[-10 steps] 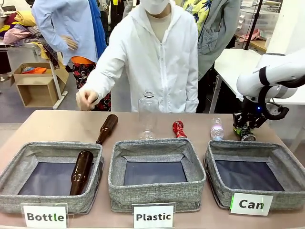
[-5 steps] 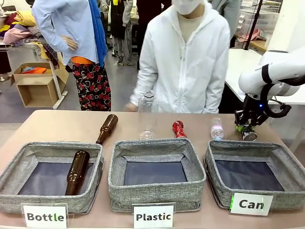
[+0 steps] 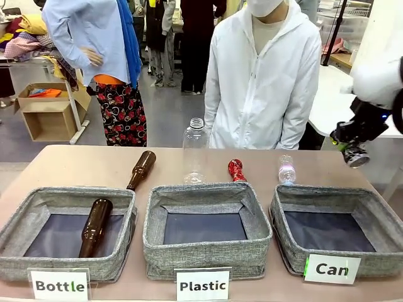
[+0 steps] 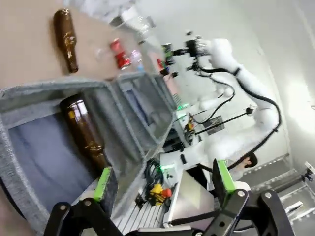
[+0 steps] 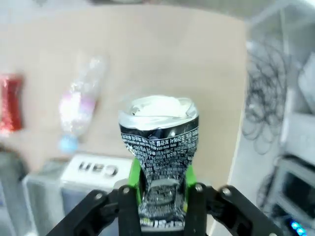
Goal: Sort the can waste into the basket.
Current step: Pick up the can waste from the table and place it in the right Fabric basket.
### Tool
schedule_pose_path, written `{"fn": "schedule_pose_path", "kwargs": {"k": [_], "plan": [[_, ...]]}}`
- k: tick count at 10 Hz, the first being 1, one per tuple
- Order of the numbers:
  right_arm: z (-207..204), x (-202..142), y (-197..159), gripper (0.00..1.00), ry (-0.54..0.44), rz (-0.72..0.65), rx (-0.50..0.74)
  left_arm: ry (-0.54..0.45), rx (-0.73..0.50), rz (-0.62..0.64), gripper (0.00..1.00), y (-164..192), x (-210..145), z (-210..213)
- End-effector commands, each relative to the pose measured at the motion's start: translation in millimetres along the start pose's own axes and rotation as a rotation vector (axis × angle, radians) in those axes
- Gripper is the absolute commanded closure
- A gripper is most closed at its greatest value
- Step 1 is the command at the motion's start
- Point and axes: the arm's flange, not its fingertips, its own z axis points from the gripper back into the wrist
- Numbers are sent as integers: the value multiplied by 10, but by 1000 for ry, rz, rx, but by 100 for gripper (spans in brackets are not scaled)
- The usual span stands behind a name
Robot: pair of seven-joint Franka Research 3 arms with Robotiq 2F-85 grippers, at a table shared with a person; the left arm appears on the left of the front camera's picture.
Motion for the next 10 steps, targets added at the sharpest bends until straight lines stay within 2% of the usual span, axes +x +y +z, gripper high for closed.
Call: {"fn": "schedule_pose_path", "kwargs": {"k": [1, 2, 3, 5, 7, 8, 10], "plan": [[128, -429, 116, 77, -38, 292, 139, 55, 118, 29, 0, 184, -62, -39], [166, -548, 207, 77, -51, 424, 175, 0, 0, 0, 0, 0, 0, 0], [153, -641, 295, 77, -24, 548, 185, 0, 0, 0, 0, 0, 0, 0], [109, -745, 415, 77, 37, 684, 184, 0, 0, 0, 0, 0, 0, 0], [17, -860, 494, 77, 94, 918, 138, 0, 0, 0, 0, 0, 0, 0], [-13, -891, 525, 77, 116, 999, 159, 0, 0, 0, 0, 0, 0, 0], [-41, -907, 547, 77, 125, 1048, 170, 0, 0, 0, 0, 0, 0, 0]]}}
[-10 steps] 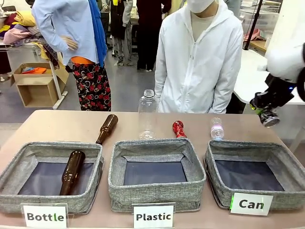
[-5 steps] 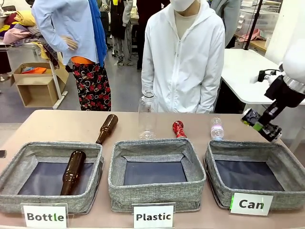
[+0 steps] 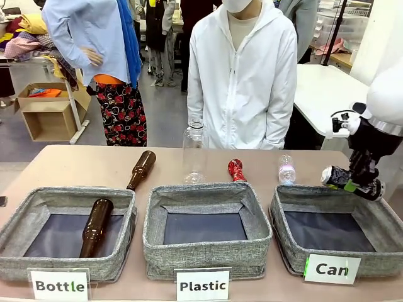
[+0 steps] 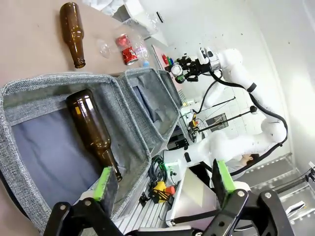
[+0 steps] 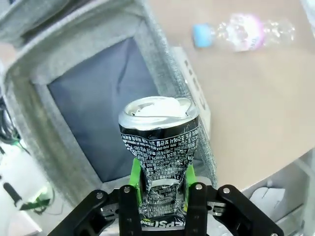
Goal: Sort the can waste into the basket.
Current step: Pick up the can waste from the table and place it in the right Fabric basket.
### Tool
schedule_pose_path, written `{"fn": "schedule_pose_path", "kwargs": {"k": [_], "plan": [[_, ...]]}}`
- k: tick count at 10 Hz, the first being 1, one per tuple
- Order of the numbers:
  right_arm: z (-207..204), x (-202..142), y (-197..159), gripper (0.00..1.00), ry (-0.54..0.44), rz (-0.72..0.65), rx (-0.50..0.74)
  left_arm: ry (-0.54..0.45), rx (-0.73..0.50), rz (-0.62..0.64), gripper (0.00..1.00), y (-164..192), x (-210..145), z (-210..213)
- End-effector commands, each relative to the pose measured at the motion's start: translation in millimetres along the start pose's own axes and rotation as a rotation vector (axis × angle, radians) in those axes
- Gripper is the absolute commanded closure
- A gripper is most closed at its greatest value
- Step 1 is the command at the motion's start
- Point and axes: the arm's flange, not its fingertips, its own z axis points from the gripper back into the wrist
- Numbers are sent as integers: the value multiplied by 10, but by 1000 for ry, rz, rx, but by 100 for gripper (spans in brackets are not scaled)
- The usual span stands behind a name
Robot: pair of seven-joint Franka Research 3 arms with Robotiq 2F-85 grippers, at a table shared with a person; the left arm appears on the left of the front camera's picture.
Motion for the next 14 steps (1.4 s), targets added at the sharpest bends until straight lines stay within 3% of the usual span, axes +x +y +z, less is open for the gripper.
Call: {"fn": "schedule_pose_path", "kwargs": {"k": [1, 2, 3, 4, 5, 9, 11, 12, 13, 14], "plan": [[-3, -25, 0, 77, -1, 48, -5, -10, -12, 1, 0, -24, 1, 11], [0, -15, -9, 77, 7, 44, -6, -10, -12, 1, 0, -24, 1, 11], [-1, -7, -15, 57, 3, 57, 1, -10, -12, 1, 0, -24, 1, 11], [-9, -3, -9, 11, 13, 84, 8, -10, -12, 1, 0, -24, 1, 11], [-13, 13, -9, 0, 25, 77, 4, -10, -12, 1, 0, -24, 1, 11], [-13, 31, -54, 0, 7, 63, 31, -10, -12, 1, 0, -24, 1, 11], [9, 25, -112, 0, -50, -4, 117, -10, -12, 1, 0, -24, 1, 11], [64, -1, -165, 0, -131, -102, 241, -10, -12, 1, 0, -24, 1, 11], [118, -49, -274, 0, -277, -268, 378, -10, -12, 1, 0, -24, 1, 11], [239, -115, -438, 0, -513, -495, 601, -10, -12, 1, 0, -24, 1, 11]]}}
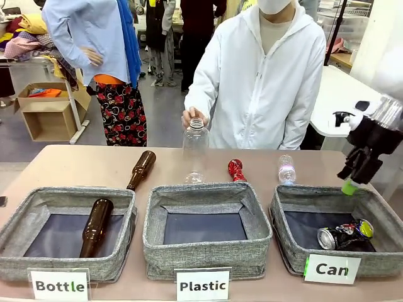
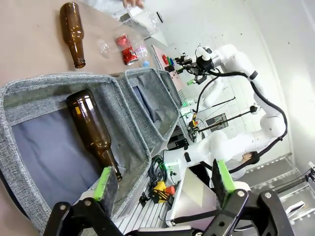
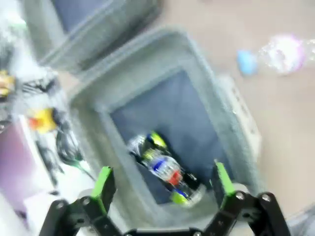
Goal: Sort the can waste into the basket.
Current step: Pick up the can waste from the table and place it in the right Fabric basket.
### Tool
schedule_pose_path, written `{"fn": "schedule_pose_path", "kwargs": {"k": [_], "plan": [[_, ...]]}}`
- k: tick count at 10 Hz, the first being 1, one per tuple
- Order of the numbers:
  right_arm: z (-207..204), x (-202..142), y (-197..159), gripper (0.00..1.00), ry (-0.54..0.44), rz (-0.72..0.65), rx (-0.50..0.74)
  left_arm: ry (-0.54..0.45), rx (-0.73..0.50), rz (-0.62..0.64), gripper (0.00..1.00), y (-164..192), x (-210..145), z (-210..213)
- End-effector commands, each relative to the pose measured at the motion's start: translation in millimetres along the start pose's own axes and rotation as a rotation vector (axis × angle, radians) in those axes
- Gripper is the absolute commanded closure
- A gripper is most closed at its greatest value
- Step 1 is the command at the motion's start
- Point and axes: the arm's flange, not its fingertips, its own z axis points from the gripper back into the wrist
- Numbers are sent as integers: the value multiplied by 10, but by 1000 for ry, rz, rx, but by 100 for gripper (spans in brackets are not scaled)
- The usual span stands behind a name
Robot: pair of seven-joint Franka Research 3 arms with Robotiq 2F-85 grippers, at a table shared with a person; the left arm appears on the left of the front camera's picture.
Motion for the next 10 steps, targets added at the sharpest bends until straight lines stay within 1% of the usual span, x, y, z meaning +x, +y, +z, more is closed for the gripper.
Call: {"fn": "schedule_pose_path", "kwargs": {"k": [1, 3, 4, 5, 6, 7, 8, 9, 10], "plan": [[354, 29, -317, 0, -525, -446, 352, -10, -11, 1, 0, -25, 2, 11], [478, -49, -521, 0, -780, -667, 580, -10, -11, 1, 0, -25, 2, 11], [491, -161, -632, 0, -905, -725, 678, -10, -11, 1, 0, -25, 2, 11], [502, -309, -717, 0, -1041, -742, 769, -10, -11, 1, 0, -25, 2, 11], [499, -435, -775, 0, -1163, -811, 785, -10, -11, 1, 0, -25, 2, 11], [489, -495, -809, 0, -1238, -869, 757, -10, -11, 1, 0, -25, 2, 11], [459, -467, -826, 0, -1224, -902, 675, -10, -11, 1, 0, -25, 2, 11], [479, -561, -870, 0, -679, -627, 654, -10, -11, 1, 0, -25, 2, 11], [479, -561, -870, 0, -679, -627, 654, -10, -11, 1, 0, -25, 2, 11]]}}
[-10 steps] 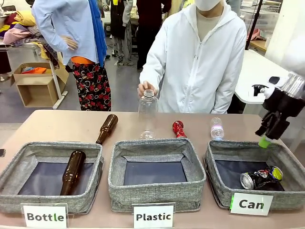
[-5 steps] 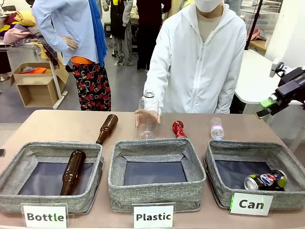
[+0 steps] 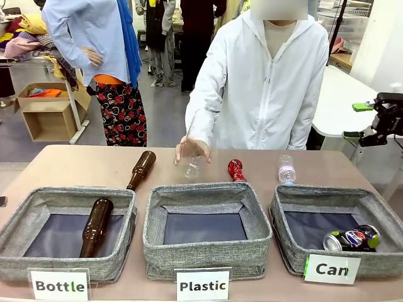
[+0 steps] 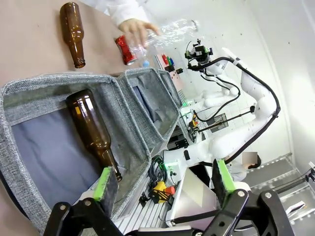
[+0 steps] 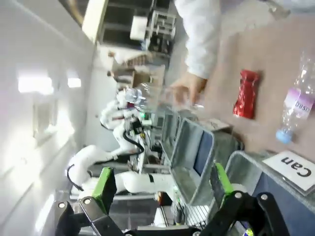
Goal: Sort the can waste into the basket.
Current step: Pick up the can waste from the table and place it in the right Fabric basket.
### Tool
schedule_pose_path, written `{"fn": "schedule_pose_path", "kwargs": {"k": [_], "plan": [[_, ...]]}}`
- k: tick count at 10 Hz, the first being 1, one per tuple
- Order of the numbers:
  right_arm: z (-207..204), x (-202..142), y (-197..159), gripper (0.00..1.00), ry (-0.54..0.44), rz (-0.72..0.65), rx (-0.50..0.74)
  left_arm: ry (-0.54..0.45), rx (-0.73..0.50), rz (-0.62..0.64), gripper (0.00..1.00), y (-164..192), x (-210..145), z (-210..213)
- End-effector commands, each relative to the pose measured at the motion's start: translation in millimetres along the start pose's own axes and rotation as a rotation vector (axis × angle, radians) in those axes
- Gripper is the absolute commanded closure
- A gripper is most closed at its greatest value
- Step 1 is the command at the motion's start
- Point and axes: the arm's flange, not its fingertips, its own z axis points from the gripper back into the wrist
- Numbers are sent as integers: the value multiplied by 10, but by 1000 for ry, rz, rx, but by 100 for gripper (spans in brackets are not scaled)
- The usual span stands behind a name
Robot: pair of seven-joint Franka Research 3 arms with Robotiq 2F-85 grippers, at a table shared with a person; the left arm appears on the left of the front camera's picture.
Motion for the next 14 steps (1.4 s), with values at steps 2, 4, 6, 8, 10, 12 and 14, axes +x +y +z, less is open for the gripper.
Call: {"fn": "schedule_pose_path", "kwargs": {"k": [2, 4, 6, 8, 10, 12, 14], "plan": [[-47, -4, 64, 0, 104, 60, -37, -10, -11, 1, 0, -25, 3, 10], [-47, -4, 64, 0, 104, 60, -37, -10, -11, 1, 0, -25, 3, 10], [-47, -4, 64, 0, 104, 60, -37, -10, -11, 1, 0, -25, 3, 10], [-47, -4, 64, 0, 104, 60, -37, -10, -11, 1, 0, -25, 3, 10], [-47, -4, 64, 0, 104, 60, -37, -10, -11, 1, 0, -25, 3, 10], [-47, -4, 64, 0, 104, 60, -37, -10, -11, 1, 0, -25, 3, 10], [-71, -16, 43, 0, 92, 38, -41, -10, -11, 1, 0, -25, 3, 10]]}}
